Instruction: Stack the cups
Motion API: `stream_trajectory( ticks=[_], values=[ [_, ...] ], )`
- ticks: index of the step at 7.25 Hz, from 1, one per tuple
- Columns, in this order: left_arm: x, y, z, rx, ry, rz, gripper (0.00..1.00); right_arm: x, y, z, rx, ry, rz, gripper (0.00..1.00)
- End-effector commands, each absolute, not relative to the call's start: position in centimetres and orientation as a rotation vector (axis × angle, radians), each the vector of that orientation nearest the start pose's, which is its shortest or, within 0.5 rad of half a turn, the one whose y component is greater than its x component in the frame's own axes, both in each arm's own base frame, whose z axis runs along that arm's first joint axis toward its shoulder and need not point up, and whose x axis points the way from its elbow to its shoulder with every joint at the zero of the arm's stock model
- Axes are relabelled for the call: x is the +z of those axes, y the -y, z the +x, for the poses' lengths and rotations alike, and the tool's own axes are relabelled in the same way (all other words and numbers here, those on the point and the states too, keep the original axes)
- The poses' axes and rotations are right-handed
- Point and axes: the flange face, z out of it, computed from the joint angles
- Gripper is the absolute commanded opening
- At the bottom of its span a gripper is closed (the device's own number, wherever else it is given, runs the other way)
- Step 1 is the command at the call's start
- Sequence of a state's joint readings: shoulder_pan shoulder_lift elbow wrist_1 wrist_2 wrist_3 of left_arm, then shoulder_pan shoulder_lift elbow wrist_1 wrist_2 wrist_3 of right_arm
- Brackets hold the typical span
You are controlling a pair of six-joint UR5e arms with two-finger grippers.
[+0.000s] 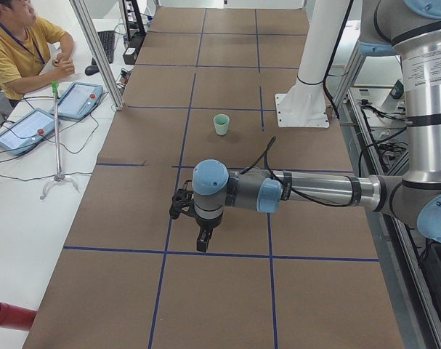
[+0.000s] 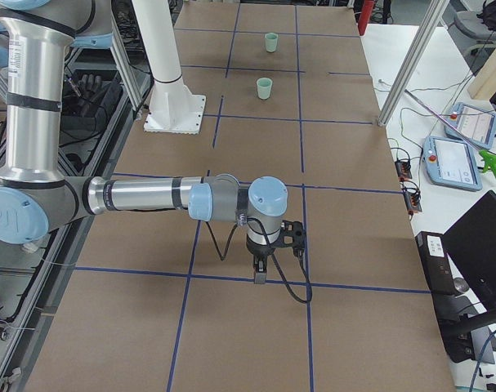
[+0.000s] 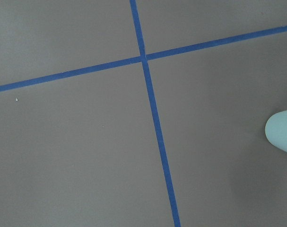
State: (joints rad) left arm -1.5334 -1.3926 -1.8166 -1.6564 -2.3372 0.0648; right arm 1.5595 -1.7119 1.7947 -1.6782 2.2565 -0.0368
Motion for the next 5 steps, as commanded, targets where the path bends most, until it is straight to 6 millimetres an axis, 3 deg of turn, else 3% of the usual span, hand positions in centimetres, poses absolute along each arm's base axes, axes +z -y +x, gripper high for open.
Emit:
stream_trajectory(
  ticks=[1,3,5],
  values=[
    [59.7,43.8,-0.9,0.078,-0.787,0.161,1.00,63.0,43.0,6.6,-0.037,0.686,-0.015,1.00],
    [59.2,44.0,6.4,-0.035,-0.812,0.143,1.00,63.0,43.0,6.5,-0.039,0.686,-0.015,1.00],
    [60.2,43.0,12.9,-0.112,-0.841,0.136,1.00,63.0,43.0,6.6,-0.037,0.686,-0.015,1.00]
  ],
)
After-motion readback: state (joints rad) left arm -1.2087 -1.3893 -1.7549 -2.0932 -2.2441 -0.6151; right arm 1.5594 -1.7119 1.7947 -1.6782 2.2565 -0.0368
